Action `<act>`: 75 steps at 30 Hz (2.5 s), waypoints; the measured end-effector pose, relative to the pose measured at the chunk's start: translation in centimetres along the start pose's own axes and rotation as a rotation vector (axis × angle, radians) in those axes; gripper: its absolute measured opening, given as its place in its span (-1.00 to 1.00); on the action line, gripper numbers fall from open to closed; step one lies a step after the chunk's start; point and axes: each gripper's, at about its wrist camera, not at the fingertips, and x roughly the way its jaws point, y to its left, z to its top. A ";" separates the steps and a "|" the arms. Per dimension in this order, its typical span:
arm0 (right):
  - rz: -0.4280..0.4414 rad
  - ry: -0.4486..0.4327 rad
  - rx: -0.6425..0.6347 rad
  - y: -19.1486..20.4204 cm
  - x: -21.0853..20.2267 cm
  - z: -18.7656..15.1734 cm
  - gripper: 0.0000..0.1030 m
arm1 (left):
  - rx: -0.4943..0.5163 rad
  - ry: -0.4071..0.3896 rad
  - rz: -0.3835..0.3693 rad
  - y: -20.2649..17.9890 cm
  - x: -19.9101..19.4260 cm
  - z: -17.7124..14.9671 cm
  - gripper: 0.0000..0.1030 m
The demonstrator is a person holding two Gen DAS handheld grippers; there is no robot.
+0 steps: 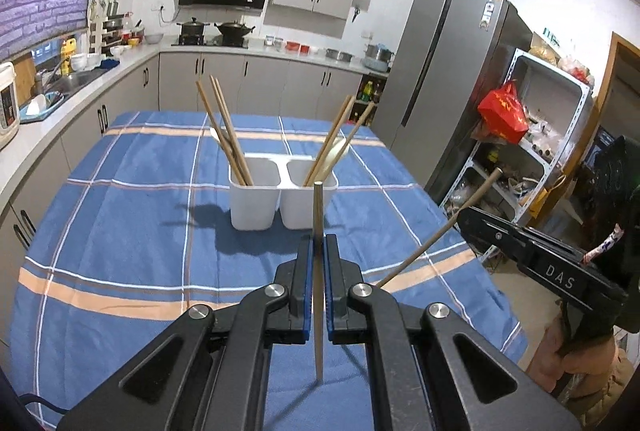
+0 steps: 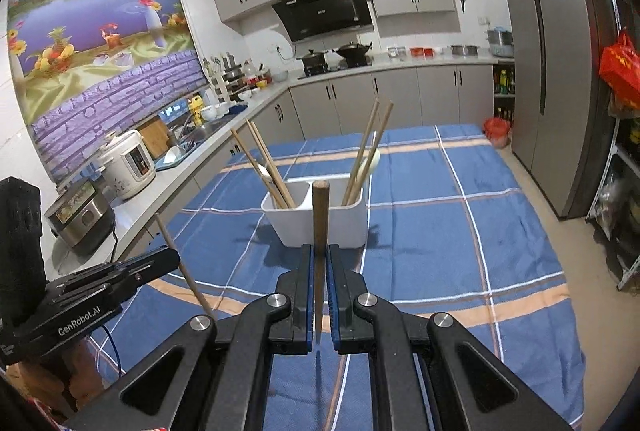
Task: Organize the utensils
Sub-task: 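Lift the left chopstick and carry both chopsticks upright above the white holder, then lower both chopsticks into the holder compartments and open both grippers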
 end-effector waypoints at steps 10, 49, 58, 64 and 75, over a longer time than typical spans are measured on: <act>-0.019 -0.029 -0.049 1.4 -0.5 1.7 -0.88 | 0.017 -0.093 0.025 1.0 -1.6 3.3 -0.92; -0.088 -0.036 0.021 -1.2 13.5 14.6 -0.88 | -0.011 -0.073 0.008 6.7 13.0 18.7 -1.00; -0.074 0.072 0.034 -2.4 17.4 12.4 -0.87 | -0.035 -0.013 -0.036 8.1 14.2 15.6 -1.00; -0.081 0.058 0.075 -3.6 15.8 11.6 -0.39 | -0.066 0.017 -0.027 8.8 13.1 13.6 -0.90; -0.140 0.103 0.182 -6.2 11.9 5.9 -0.11 | -0.079 0.027 0.095 8.9 9.7 8.8 -0.25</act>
